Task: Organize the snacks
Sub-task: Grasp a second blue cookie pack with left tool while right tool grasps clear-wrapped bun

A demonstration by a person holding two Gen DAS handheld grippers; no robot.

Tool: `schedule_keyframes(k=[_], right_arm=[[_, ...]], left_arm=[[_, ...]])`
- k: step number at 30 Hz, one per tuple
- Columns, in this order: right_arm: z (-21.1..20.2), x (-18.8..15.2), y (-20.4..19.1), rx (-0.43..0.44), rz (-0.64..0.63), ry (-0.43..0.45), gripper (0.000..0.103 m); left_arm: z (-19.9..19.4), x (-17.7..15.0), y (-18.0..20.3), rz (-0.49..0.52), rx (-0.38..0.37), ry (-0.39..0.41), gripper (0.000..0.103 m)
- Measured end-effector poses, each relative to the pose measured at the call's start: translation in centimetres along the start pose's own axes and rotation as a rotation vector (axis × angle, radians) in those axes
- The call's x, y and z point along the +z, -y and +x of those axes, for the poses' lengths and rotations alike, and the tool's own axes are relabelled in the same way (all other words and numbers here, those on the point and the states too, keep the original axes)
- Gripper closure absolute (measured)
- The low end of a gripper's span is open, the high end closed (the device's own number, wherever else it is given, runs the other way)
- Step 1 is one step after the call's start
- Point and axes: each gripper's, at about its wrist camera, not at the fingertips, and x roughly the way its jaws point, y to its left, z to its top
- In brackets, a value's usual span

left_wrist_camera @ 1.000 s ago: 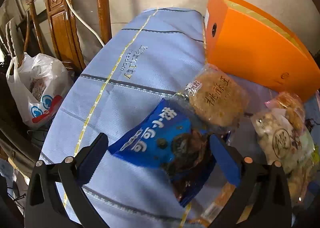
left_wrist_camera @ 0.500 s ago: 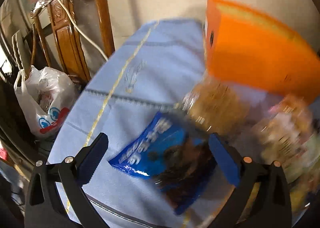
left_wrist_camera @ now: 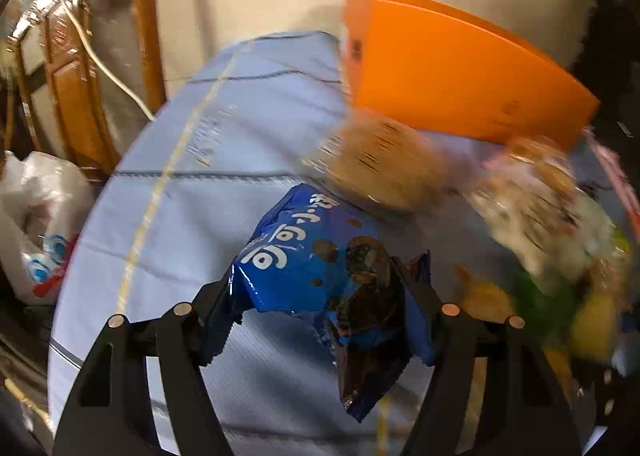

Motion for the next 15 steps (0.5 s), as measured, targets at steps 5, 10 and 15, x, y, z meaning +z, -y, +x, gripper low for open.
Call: schedule_keyframes(k=[5,10,15], right_arm=[[-2.6,-0.7,1.3,0.04,0.059,0.048,0.049],[-5.6,-1.5,2.6,0.054,0.1,0.105,0.049],[-8.3,-2.1,3.3,0.061,0.136,0.152,0.049]], left_arm=[[-3.4,-1.1,0.6,0.022,-0.08,0.038,0.038],[-7.2,-0.5,1.0,0.033,-0.139,0.098,0.038],[-10.5,0.2,1.9,0.051,-0.174,0.139,0.038]])
